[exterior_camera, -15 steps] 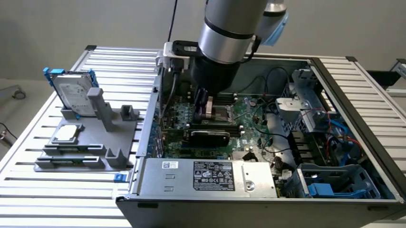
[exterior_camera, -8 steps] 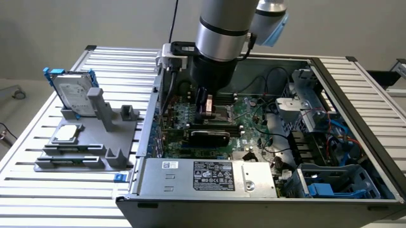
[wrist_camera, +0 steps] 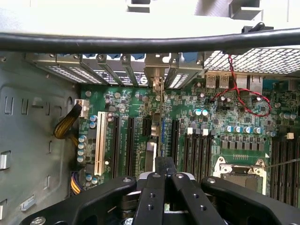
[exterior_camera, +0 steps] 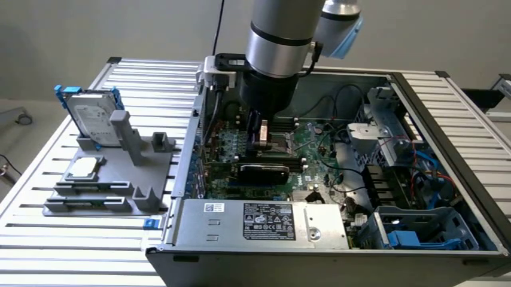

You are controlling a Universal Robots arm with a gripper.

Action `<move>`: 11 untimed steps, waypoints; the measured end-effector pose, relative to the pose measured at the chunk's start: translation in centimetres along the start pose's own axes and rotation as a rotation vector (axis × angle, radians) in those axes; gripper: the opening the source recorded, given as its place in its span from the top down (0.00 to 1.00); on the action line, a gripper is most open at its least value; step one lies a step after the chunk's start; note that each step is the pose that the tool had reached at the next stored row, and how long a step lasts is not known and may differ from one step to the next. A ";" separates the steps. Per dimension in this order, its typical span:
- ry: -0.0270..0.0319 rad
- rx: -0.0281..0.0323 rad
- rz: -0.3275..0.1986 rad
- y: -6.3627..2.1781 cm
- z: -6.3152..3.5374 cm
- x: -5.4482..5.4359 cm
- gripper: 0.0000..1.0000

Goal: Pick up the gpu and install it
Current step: 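Insert the gpu into the slot, then press down on the gpu until it lock into place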

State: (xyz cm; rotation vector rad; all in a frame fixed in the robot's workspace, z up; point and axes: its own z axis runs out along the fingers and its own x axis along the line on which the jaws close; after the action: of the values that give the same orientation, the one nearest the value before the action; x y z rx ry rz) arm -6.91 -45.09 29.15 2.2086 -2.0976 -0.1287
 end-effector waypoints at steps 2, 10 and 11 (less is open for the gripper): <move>0.0000 0.0000 0.000 0.00 0.00 0.0 0.89; 0.0001 0.0000 0.000 0.00 0.00 0.0 0.89; 0.0000 0.0000 0.000 0.00 0.00 0.0 0.89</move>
State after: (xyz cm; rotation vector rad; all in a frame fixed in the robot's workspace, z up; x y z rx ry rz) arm -6.91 -45.09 29.15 2.2086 -2.0976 -0.1287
